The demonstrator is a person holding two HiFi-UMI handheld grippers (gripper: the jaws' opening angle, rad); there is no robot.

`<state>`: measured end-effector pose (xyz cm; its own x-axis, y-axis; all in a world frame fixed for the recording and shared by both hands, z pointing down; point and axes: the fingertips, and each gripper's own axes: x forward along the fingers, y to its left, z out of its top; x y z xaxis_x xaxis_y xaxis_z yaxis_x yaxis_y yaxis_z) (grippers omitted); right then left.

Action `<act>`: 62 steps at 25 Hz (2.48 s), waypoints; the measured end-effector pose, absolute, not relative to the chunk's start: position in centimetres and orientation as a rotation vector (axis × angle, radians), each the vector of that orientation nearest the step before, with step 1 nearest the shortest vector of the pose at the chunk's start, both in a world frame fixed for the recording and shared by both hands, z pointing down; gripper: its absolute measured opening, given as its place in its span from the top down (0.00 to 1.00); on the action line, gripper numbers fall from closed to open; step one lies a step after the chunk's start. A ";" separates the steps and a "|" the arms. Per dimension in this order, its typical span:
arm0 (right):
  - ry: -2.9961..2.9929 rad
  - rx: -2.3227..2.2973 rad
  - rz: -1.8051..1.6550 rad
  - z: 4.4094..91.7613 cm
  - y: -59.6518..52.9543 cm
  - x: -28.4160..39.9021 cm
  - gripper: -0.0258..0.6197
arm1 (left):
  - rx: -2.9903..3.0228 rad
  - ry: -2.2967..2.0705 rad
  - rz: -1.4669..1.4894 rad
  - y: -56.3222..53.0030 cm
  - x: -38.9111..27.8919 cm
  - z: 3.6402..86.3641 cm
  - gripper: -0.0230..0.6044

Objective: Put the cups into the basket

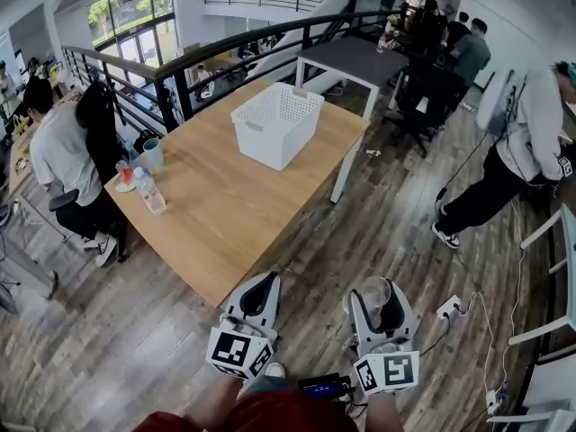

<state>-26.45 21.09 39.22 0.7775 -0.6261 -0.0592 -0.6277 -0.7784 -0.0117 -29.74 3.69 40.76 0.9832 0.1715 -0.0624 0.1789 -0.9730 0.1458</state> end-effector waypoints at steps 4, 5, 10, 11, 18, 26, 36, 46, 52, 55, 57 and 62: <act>1.013 -2.936 0.081 39.3 20.9 -26.1 0.53 | 2.973 0.283 -0.076 3.4 -29.0 40.8 0.95; 1.009 -2.936 0.083 39.3 20.9 -25.9 0.53 | 2.974 0.286 -0.075 3.3 -28.7 40.7 0.95; 1.006 -2.935 0.091 39.4 21.1 -24.4 0.53 | 2.975 0.297 -0.057 3.6 -27.0 41.0 0.95; 1.018 -2.931 0.101 39.5 21.1 -24.0 0.53 | 2.977 0.296 -0.051 3.7 -26.6 41.1 0.95; 1.068 -2.887 0.111 40.4 22.0 -19.7 0.53 | 3.005 0.269 -0.043 5.3 -22.5 41.5 0.95; 1.088 -2.880 0.104 40.4 23.3 -13.3 0.53 | 3.018 0.231 -0.042 6.8 -16.6 41.6 0.95; 1.116 -2.854 0.098 40.9 25.5 -7.2 0.53 | 3.049 0.178 -0.002 9.3 -10.8 41.9 0.95; 1.130 -2.839 0.121 40.6 28.9 -2.2 0.53 | 3.061 0.160 -0.031 13.2 -5.8 41.5 0.95; 1.178 -2.814 0.127 40.3 28.9 -0.3 0.53 | 3.056 0.120 -0.033 13.6 -3.9 41.3 0.95; 1.184 -2.811 0.119 40.5 28.8 0.7 0.53 | 3.053 0.112 -0.036 13.5 -3.0 41.5 0.95; 1.191 -2.814 0.115 40.7 28.4 1.4 0.53 | 3.048 0.102 -0.041 13.0 -2.4 41.6 0.95; 1.195 -2.820 0.129 40.7 27.3 3.0 0.53 | 3.032 0.099 -0.063 11.7 -0.5 41.8 0.95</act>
